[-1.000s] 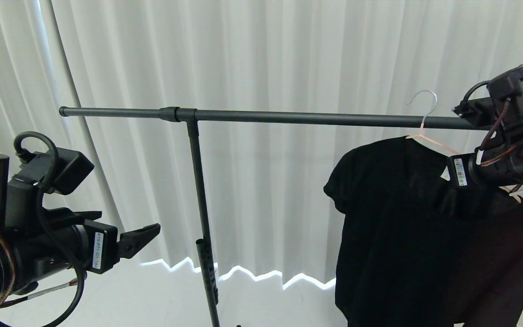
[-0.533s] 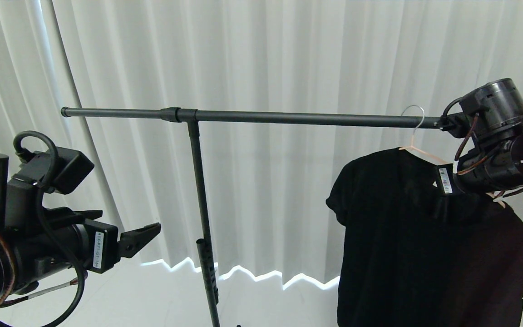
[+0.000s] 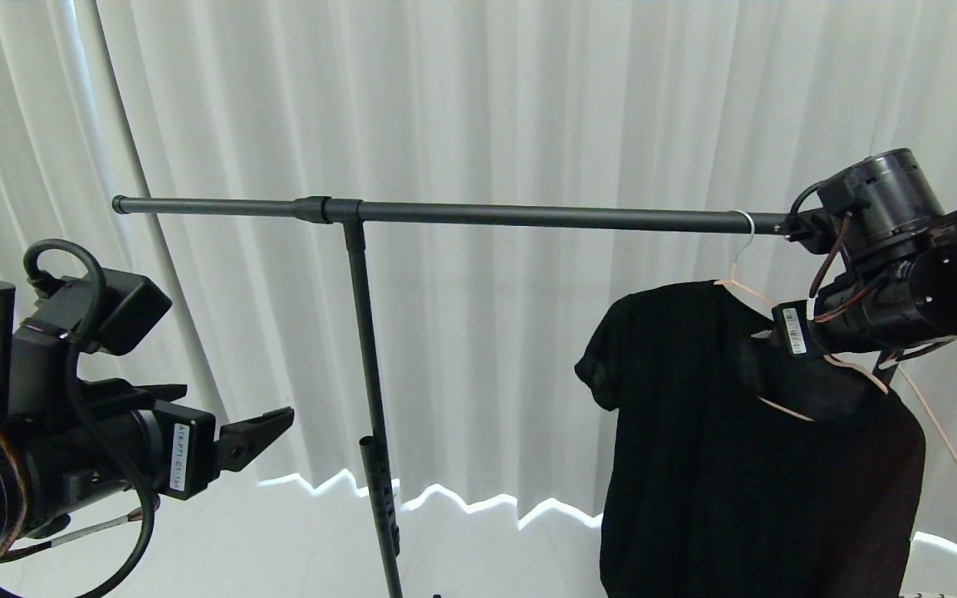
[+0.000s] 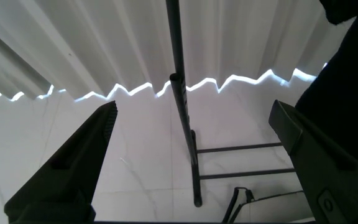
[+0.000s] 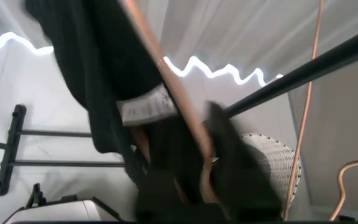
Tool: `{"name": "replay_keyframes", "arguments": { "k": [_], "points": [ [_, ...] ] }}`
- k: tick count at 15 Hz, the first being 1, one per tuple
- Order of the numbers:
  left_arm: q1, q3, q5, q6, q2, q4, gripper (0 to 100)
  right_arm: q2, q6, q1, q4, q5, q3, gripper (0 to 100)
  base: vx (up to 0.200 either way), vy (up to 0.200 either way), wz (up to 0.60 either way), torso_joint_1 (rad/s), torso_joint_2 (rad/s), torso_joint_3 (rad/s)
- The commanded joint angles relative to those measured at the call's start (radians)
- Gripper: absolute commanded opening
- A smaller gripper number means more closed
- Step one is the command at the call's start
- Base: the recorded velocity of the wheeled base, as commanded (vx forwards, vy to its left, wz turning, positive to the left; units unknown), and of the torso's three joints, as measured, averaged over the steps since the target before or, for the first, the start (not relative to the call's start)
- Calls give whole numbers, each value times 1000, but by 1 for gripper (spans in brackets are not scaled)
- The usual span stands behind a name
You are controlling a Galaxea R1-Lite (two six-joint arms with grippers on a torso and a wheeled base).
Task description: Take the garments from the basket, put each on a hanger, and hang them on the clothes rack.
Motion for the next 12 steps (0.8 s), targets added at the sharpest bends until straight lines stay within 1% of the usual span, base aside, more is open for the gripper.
{"name": "replay_keyframes", "arguments": {
  "k": [1, 2, 3, 6, 8, 11, 12],
  "points": [
    [1, 0, 2, -1, -2, -1, 100, -60, 4, 6, 8, 1, 3, 100, 0, 0, 0, 0, 0, 0],
    [3, 1, 4, -1, -5, -1, 100, -92, 4, 6, 15, 5, 8, 100, 0, 0, 0, 0, 0, 0],
    [3, 9, 7, -1, -7, -1, 100, -143, 2, 7, 49, 15, 8, 100, 0, 0, 0, 0, 0, 0],
    [4, 21, 7, -1, -24, -1, 100, -255, -13, 21, 75, 77, 17, 100, 0, 0, 0, 0, 0, 0],
    [7, 21, 8, -1, -25, -1, 100, -315, -79, 15, 77, 72, 58, 100, -200, 0, 0, -2, 2, 2],
    [7, 21, 39, -1, -25, -1, 100, -375, -213, -34, 74, 71, 135, 100, -200, 0, 0, 10, 4, 2],
    [9, 21, 42, -1, -28, -1, 100, -384, -231, -42, 74, 71, 146, 100, -200, 0, 0, -2, -2, 7]
  ]
}}
